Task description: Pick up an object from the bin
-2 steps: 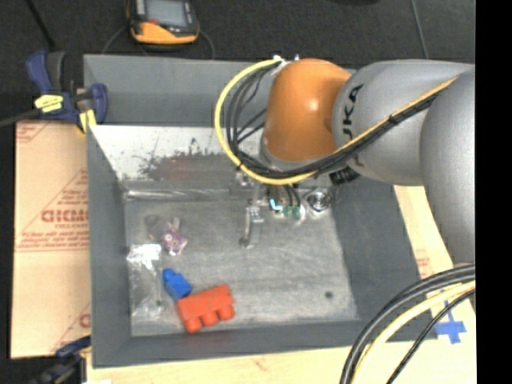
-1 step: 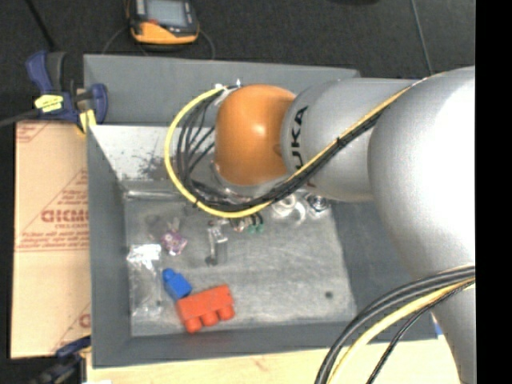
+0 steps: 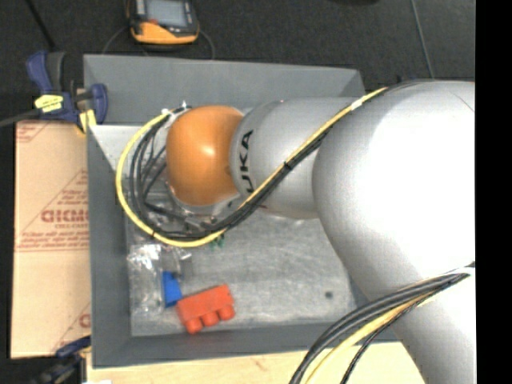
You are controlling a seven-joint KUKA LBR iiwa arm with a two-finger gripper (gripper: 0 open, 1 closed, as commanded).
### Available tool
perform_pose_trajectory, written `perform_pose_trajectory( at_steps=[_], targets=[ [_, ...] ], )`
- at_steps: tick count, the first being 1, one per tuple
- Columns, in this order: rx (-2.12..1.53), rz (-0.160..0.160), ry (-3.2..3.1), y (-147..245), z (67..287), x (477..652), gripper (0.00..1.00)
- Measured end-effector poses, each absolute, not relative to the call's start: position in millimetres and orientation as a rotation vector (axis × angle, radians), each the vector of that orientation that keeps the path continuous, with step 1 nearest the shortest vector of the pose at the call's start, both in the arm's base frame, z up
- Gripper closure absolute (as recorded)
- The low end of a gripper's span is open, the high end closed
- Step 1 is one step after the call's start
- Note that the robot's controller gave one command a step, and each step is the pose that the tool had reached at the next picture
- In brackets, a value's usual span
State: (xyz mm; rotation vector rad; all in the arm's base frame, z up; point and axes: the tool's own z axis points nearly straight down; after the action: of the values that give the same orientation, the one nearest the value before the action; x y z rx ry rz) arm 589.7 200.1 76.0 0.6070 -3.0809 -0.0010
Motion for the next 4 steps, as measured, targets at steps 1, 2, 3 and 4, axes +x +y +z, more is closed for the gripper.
perform_pose_trajectory(
  at_steps=[1, 2, 3, 4],
  targets=[
    [0.14, 0.021, -3.134, 202.4, 83.8, 538.0, 0.0],
    [0.828, 0.014, -3.064, 183.3, 82.2, 487.3, 0.0],
    [1.121, 0.015, -2.987, 202.0, 82.7, 503.6, 0.0],
    [1.13, 0.009, -2.961, 205.4, 79.2, 496.4, 1.0]
  ],
)
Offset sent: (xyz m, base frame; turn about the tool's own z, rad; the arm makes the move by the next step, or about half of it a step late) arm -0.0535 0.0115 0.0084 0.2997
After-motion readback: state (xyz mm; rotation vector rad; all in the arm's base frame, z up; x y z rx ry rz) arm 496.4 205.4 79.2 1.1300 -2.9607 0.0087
